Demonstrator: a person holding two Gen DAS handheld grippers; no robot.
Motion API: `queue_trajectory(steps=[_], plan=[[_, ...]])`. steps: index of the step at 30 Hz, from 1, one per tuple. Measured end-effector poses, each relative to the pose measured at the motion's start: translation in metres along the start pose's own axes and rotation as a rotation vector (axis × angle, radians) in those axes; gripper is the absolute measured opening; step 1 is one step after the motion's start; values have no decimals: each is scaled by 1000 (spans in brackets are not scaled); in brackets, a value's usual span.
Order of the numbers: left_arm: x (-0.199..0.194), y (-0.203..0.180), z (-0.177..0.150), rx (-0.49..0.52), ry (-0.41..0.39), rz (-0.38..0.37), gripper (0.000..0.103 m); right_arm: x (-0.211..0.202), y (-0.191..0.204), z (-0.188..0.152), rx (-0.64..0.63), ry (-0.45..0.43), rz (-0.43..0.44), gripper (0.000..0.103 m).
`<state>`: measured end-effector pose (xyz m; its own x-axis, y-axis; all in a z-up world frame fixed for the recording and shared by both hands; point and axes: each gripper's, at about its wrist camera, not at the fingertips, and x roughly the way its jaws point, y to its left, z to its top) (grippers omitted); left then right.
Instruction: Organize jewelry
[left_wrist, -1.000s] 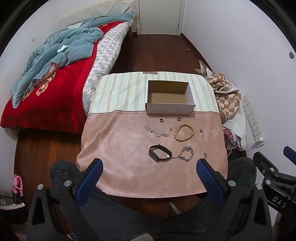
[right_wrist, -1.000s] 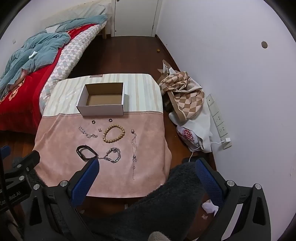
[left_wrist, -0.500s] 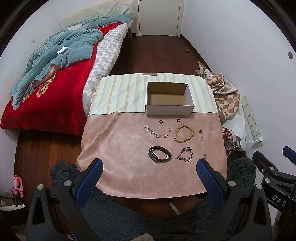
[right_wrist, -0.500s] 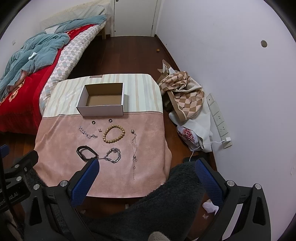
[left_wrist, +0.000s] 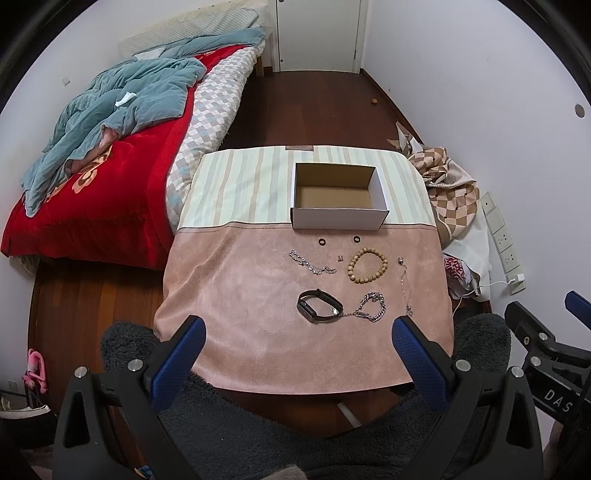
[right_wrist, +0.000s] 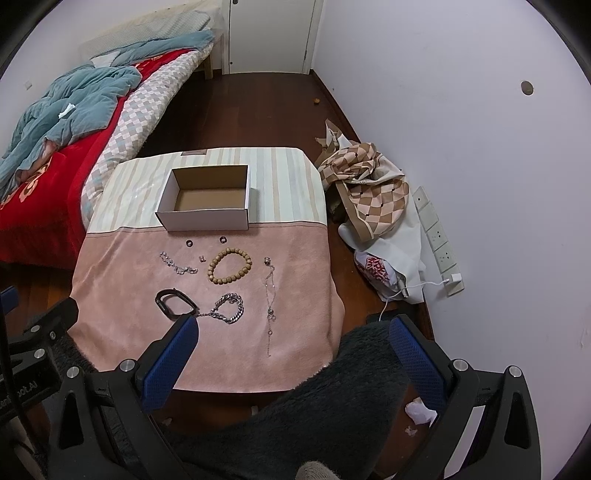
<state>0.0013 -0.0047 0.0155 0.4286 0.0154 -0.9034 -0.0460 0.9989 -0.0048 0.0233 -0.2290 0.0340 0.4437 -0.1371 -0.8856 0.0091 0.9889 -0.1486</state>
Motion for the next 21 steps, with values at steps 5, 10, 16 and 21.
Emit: queue_trajectory(steps=[5, 10, 16, 21], plan=[[-1, 0, 0, 0, 1, -2, 103, 0, 0, -1, 1, -4, -6, 103], [-1, 0, 0, -2, 1, -2, 103, 0, -2, 0, -2, -2, -6, 103], [-1, 1, 0, -4, 0, -2, 103, 0, -2, 0, -1, -3, -6, 103], [-1, 2, -1, -2, 0, -3, 103, 0, -2, 1, -1, -4, -6, 103]])
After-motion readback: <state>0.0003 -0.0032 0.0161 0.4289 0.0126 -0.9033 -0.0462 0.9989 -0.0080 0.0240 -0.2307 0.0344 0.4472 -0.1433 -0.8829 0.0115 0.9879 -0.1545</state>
